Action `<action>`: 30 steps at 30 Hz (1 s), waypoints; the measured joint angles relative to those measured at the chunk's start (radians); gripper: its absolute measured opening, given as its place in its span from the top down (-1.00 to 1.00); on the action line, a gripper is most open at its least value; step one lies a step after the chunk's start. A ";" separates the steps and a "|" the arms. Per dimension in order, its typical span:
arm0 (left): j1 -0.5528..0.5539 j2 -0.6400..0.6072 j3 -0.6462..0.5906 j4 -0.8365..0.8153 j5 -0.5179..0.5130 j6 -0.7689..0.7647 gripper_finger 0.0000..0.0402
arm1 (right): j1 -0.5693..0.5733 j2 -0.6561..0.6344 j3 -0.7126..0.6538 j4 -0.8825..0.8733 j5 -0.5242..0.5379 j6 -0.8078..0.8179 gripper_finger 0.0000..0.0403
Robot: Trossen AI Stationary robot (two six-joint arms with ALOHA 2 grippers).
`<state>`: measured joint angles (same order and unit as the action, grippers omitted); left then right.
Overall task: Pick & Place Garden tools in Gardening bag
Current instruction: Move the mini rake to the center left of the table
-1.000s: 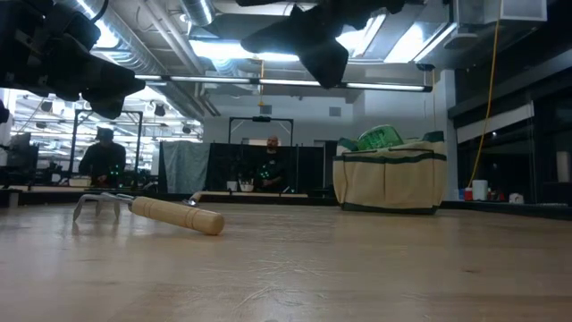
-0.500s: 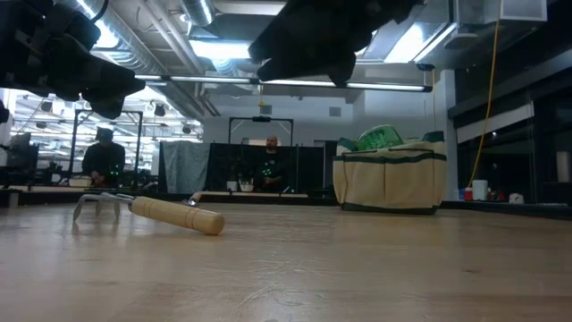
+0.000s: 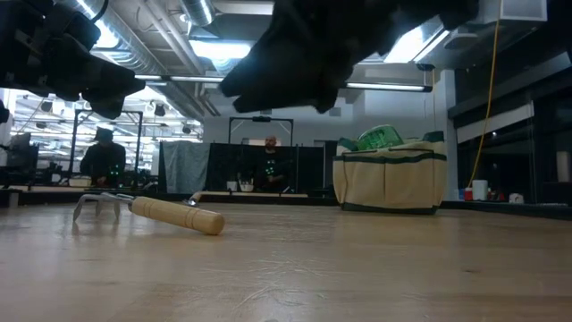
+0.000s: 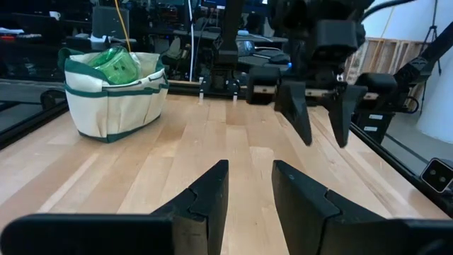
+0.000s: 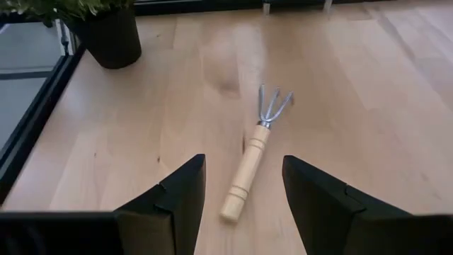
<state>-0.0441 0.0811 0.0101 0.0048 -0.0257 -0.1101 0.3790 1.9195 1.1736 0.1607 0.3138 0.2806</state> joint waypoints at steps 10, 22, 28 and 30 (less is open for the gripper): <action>0.000 0.000 0.000 0.000 0.000 0.000 0.47 | -0.001 0.106 0.000 0.075 -0.001 -0.001 0.04; 0.000 0.000 0.000 0.000 0.000 0.000 0.47 | -0.001 0.204 0.000 0.095 -0.032 -0.001 0.04; 0.000 0.000 0.000 0.000 0.000 0.000 0.47 | -0.001 0.219 0.009 0.108 -0.056 -0.001 0.04; 0.000 0.000 0.000 0.000 0.000 0.000 0.47 | -0.005 0.219 0.020 0.109 -0.056 -0.001 0.04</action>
<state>-0.0437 0.0811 0.0103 0.0048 -0.0257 -0.1101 0.3737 2.1381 1.1939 0.2699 0.2577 0.2795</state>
